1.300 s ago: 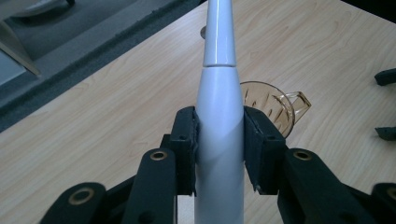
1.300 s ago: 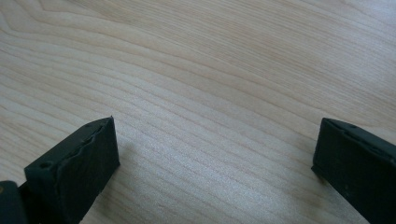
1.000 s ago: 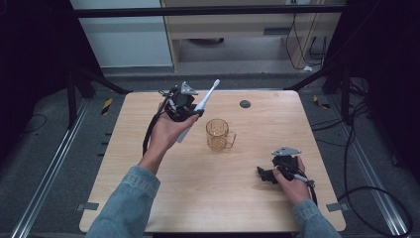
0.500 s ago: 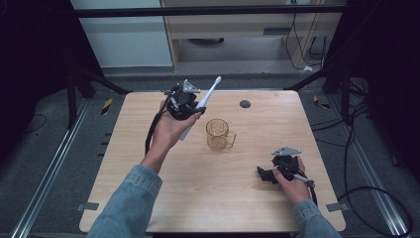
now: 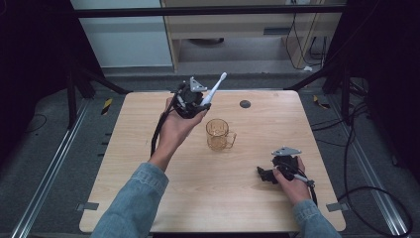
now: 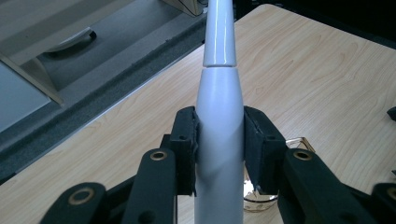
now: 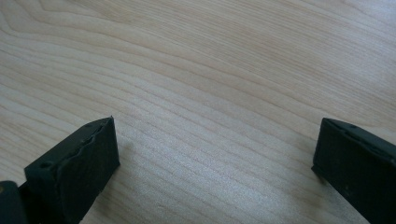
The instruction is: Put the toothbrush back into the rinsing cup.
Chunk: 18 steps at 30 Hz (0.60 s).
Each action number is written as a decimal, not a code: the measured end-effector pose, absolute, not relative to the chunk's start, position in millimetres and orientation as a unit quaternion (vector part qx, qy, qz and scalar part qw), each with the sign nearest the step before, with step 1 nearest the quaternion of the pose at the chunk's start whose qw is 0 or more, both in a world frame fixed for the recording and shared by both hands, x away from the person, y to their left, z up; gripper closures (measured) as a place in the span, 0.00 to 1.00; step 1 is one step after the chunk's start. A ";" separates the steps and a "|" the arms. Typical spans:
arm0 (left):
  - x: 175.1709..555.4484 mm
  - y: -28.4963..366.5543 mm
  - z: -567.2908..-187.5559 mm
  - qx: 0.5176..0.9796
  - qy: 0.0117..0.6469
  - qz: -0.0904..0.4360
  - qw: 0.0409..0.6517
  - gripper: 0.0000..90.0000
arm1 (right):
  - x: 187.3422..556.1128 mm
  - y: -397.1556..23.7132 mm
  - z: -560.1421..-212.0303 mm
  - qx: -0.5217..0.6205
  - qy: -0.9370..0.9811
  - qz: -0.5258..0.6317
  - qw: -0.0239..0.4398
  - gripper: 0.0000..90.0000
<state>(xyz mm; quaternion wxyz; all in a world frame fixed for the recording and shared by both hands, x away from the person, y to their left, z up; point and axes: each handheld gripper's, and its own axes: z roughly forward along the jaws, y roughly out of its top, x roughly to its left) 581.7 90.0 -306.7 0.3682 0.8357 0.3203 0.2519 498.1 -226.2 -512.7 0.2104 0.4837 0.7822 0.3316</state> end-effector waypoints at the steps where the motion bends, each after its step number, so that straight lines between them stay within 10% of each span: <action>1: 581.7 89.3 -306.6 0.834 0.321 0.252 0.370 0.74 | 498.2 -226.3 -512.6 0.483 0.782 0.332 0.210 0.00; 18: 588.5 74.8 -305.2 0.829 0.319 0.247 0.387 0.74 | 498.3 -226.4 -512.8 0.482 0.783 0.331 0.211 0.00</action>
